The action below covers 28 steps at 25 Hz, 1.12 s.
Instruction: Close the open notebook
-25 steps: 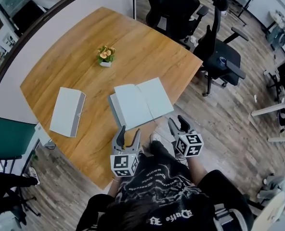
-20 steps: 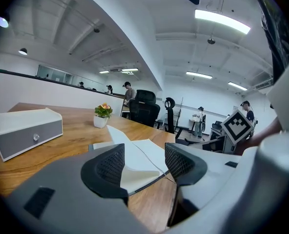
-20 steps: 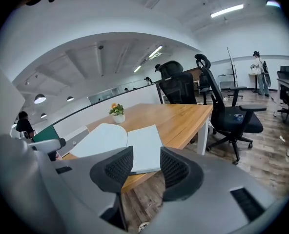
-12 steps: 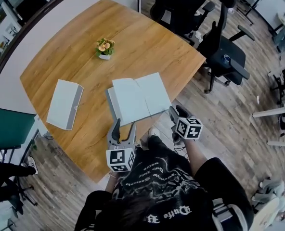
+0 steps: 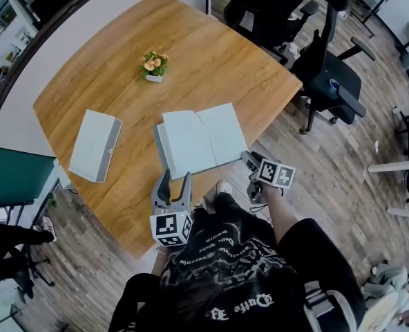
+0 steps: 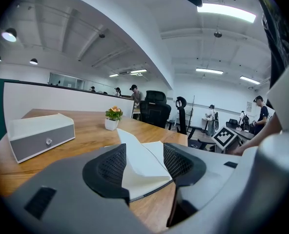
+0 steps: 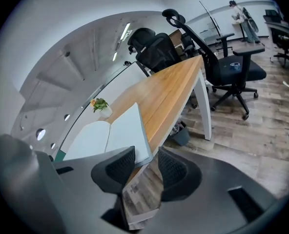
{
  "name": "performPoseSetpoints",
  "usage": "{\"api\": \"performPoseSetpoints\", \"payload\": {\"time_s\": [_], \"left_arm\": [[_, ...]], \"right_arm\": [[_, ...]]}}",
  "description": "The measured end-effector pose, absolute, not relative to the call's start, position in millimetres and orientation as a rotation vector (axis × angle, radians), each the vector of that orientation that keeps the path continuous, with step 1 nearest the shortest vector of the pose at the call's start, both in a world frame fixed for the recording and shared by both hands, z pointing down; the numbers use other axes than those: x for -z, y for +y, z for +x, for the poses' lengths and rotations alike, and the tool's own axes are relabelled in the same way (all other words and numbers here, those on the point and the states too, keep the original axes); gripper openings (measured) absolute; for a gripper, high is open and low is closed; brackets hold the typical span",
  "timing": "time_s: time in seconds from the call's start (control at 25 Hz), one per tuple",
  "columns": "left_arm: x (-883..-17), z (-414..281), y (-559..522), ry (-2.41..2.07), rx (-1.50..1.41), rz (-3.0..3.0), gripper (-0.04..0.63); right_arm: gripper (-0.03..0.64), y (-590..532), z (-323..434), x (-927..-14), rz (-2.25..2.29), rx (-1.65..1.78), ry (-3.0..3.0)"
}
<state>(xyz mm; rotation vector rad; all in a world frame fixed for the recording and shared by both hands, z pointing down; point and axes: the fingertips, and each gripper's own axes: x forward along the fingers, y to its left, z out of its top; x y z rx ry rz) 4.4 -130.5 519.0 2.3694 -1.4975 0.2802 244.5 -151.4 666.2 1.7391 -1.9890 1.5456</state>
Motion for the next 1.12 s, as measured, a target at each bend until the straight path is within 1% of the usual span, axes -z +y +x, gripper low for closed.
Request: {"api": "performPoseSetpoints", "payload": {"time_s": [0.04, 0.12, 0.24, 0.44, 0.72, 1.12], "left_arm": [[-519, 4, -131, -1.503, -0.28, 2.365, 0.261], [-520, 2, -131, -1.51, -0.279, 2.358, 0.261], [-521, 2, -132, -1.516, -0.276, 2.355, 0.261], [-525, 1, -134, -1.507, -0.297, 2.35, 0.261], [-523, -1, -134, -1.513, -0.303, 2.343, 0.261], [-534, -11, -124, -1.517, -0.354, 2.312, 0.261]], "right_arm": [[0.152, -152, 243, -666, 1.725, -1.57, -2.005], [0.112, -152, 241, -666, 1.705, -1.607, -2.032], [0.109, -151, 239, -665, 1.698, -1.577, -2.036], [0.103, -151, 239, -661, 1.695, -1.415, -1.99], [0.062, -150, 241, -655, 1.71, -1.294, -1.991], [0.038, -151, 238, -627, 1.817, -1.277, -2.038]]}}
